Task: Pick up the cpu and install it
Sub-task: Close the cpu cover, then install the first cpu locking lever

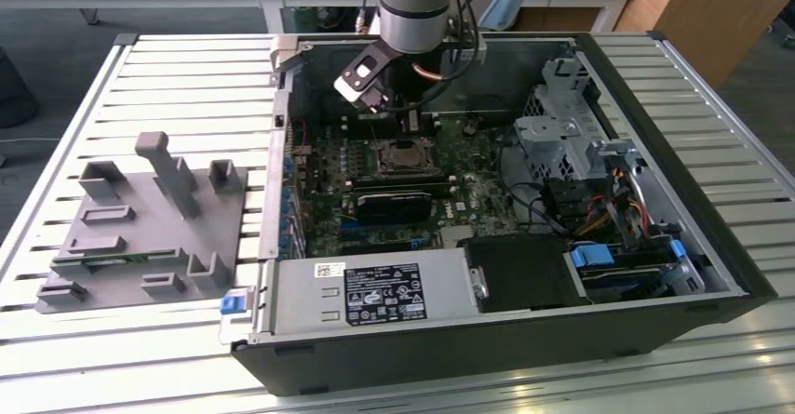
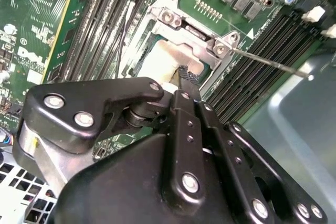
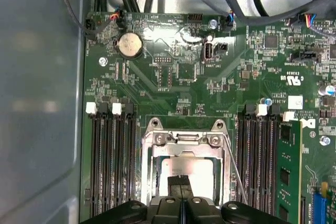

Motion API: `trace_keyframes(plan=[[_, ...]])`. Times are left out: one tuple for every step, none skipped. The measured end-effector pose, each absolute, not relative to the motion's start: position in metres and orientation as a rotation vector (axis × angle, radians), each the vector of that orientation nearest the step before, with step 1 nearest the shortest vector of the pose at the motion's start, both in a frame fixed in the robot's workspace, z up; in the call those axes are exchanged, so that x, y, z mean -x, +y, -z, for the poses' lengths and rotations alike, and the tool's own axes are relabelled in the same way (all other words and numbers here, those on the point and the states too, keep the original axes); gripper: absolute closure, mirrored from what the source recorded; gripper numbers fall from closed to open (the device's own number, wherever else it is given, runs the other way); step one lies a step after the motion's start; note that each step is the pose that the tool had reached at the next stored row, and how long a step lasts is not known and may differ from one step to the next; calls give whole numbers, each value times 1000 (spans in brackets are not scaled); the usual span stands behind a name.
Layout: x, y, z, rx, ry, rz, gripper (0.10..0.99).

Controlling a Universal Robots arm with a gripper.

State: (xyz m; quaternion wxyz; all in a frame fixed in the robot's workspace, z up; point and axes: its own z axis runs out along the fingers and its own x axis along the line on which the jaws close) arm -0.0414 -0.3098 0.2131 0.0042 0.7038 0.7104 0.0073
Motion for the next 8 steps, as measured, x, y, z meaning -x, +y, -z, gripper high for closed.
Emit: trace_keyframes(plan=[[41, -310, -213, -2205, 2226, -23, 980], [40, -310, -213, -2205, 2226, -23, 980], [40, -310, -213, -2205, 2226, -23, 980], [40, -310, -213, -2205, 2226, -23, 980], [40, -310, -213, -2205, 2226, -23, 980], [39, -310, -213, -2205, 2226, -23, 980], [39, -310, -213, -2205, 2226, -23, 980], [39, -310, -213, -2205, 2226, -23, 980]])
